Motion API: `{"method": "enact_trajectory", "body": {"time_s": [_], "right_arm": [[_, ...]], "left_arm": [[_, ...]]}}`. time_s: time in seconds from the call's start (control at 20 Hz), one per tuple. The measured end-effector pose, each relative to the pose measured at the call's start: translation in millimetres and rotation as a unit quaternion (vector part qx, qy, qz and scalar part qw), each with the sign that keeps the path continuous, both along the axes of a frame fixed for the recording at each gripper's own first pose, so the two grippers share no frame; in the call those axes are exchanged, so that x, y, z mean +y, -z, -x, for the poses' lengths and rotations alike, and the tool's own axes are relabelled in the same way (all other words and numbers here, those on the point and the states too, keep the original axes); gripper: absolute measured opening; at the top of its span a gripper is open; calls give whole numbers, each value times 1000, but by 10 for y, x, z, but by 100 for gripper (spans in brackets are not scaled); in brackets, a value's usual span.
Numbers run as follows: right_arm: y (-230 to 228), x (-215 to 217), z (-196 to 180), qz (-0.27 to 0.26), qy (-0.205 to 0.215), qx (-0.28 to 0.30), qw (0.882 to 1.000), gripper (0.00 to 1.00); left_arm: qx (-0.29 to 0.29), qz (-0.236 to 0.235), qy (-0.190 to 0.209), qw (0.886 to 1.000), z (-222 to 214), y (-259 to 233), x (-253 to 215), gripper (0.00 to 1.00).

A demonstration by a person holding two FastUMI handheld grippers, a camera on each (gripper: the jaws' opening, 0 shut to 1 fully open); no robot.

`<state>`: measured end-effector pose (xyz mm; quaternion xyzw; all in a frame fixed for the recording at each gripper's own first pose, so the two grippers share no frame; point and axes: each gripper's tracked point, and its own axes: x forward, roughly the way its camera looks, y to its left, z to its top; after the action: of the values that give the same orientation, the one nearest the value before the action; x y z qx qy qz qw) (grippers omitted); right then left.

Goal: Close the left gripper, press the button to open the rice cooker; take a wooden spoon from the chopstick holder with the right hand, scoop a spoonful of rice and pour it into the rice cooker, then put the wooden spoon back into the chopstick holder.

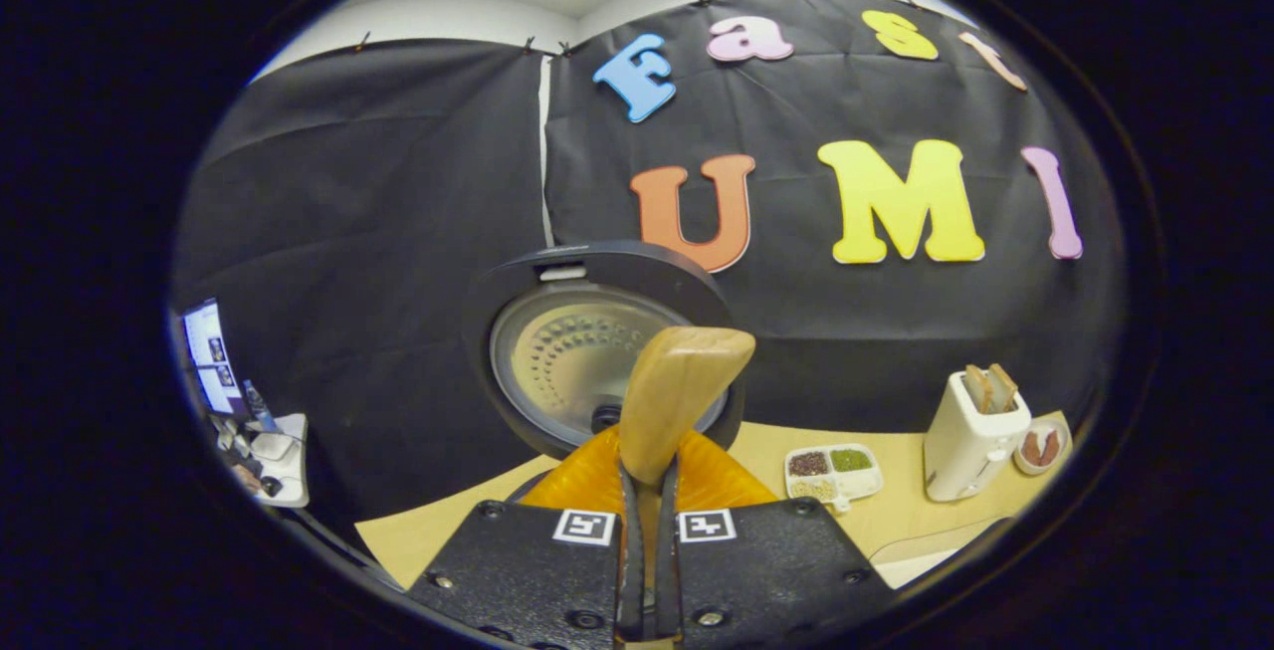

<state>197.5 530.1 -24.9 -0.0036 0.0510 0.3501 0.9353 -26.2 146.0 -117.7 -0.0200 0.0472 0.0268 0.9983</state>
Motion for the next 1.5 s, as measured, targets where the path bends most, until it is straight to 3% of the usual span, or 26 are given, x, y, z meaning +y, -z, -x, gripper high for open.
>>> {"method": "enact_trajectory", "body": {"time_s": [0.15,0.3,0.5,1.0,1.5], "right_arm": [[-61,148,124,51,-26,-50,997,10],[3,252,240,133,-41,-125,982,10],[135,345,308,189,-52,-159,968,10],[-201,-48,255,145,6,-157,977,10],[-569,-1371,85,91,95,-142,981,10]], "left_arm": [[0,-1,-1,1000,15,22,5,96],[4,-7,-3,1000,-28,74,12,96],[6,-6,-1,1000,-32,92,3,96],[5,-7,-4,1000,-18,93,-22,96],[-7,-4,31,1000,-179,-78,-488,96]]}}
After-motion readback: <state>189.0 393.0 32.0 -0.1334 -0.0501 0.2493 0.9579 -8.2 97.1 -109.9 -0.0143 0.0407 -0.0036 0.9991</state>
